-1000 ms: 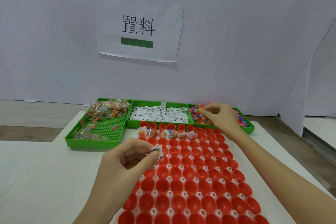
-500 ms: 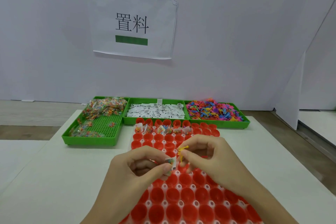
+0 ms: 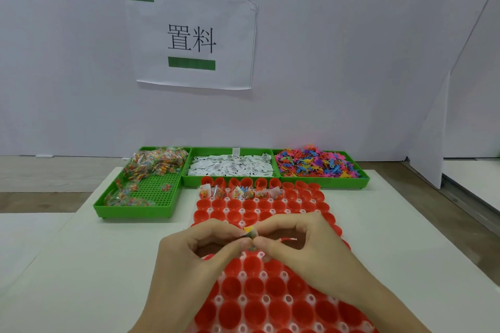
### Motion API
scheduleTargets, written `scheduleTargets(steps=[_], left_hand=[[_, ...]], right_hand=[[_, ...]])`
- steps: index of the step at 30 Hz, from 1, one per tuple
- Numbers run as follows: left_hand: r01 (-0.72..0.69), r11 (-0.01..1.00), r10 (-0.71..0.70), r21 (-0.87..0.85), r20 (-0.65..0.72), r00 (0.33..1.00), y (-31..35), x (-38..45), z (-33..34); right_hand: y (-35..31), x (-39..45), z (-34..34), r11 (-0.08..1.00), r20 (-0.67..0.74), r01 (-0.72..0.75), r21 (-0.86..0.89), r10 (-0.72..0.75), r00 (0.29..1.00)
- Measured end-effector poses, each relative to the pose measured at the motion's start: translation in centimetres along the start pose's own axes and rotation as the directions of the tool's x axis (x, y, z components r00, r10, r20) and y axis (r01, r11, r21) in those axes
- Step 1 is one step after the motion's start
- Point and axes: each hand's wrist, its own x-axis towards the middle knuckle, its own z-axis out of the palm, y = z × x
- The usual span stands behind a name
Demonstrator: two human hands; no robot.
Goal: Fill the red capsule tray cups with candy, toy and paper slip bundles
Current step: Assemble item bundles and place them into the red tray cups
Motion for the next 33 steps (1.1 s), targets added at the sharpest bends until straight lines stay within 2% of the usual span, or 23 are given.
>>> scheduleTargets(steps=[4,9,14,23,27,33], left_hand=[[-0.027,1.0,0.026,-0.01,-0.025,0.999,0.4,0.7,0.8],[-0.123,0.992,0.121,0.034,0.051,0.991,1.8,4.1,3.1],[-0.086,0.991,0.07,0.105,0.145,0.987,1.4,9.3,5.9],[-0.131,0.932,0.081,0.337,0.159,0.984,-1.7,15.1,8.6],[-0.231,0.878,0.134,0.419,0.248,0.959,-2.5,15.9,9.1],[-0.309,0.822,0.145,0.478,0.35,0.926,-3.2,16.1,9.7]], right_hand=[[0.3,0.3,-0.5,1.0,-0.057,0.009,0.021,-0.007,0.998],[0.6,1.0,-3.3,0.995,-0.15,0.025,0.095,-0.01,0.989],[2.0,3.9,-6.8,0.999,-0.226,-0.019,0.041,0.028,0.974],[5.5,8.7,-10.2,0.99,-0.155,-0.141,0.009,0.141,0.978],[6.6,9.4,-10.5,0.976,-0.169,-0.155,-0.156,0.129,0.977],[7.1,9.9,-11.0,0.888,-0.14,-0.202,-0.413,0.157,0.978]])
